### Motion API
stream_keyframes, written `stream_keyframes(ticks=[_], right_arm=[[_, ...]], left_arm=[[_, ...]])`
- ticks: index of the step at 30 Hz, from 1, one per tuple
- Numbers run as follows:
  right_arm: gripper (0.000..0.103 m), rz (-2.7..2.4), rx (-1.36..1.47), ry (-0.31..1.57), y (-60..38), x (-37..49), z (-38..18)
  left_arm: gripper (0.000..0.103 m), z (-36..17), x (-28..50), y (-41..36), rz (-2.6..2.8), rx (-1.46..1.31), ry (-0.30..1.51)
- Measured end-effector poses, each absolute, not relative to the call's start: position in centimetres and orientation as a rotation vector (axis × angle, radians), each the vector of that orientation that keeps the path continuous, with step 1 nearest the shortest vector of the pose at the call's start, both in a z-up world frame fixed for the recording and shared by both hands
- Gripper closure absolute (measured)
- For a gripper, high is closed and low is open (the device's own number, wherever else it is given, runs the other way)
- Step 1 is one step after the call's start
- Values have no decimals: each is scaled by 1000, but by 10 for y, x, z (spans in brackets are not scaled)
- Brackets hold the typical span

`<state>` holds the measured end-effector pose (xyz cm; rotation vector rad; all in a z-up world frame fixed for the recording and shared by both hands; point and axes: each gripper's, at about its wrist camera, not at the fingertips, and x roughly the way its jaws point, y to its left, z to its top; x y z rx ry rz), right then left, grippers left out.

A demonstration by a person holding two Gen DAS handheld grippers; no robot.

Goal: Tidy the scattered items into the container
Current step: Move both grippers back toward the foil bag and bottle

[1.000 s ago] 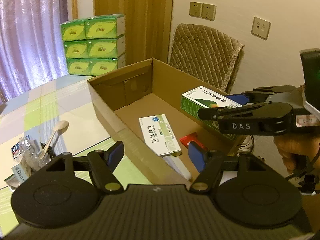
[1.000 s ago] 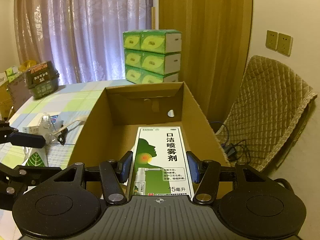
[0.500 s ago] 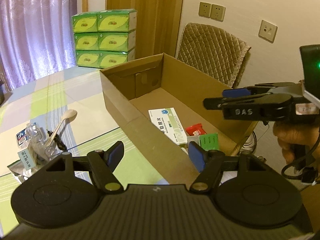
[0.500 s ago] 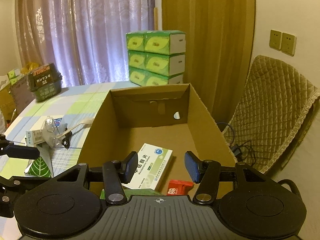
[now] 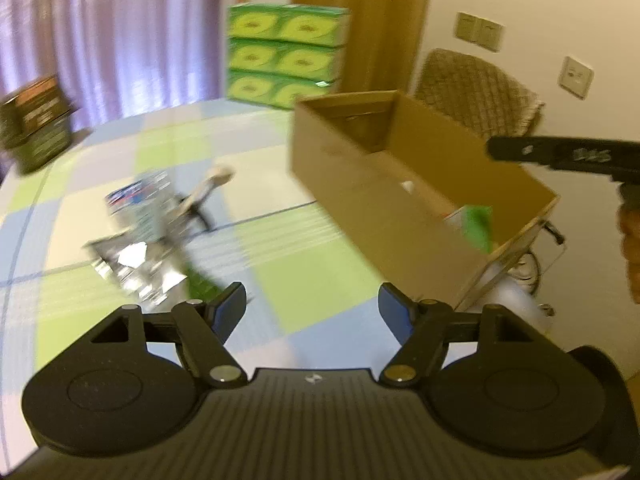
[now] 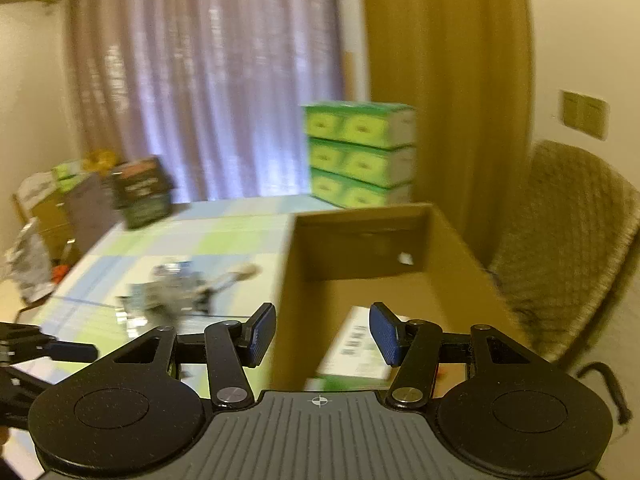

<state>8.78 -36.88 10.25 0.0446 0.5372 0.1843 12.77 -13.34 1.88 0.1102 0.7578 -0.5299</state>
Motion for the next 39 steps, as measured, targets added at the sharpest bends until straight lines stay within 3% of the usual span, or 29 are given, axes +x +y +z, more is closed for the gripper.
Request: stream_keyframes(ticks=[13, 14, 15, 16, 39], right_arm=[[44, 427, -83, 632, -250, 77, 68], [29, 434, -88, 639, -245, 78, 65], [8, 434, -92, 637, -242, 79, 62], [6, 439, -99, 634, -238, 80, 60], [6, 535, -177, 810, -188, 185, -22]], left_arm=[[26, 5, 106, -13, -309, 56, 783], [25, 4, 106, -9, -302, 53, 786], [25, 3, 105, -4, -296, 51, 789], [25, 1, 106, 1, -290, 48, 792], [21, -45, 190, 30, -289, 10, 842]])
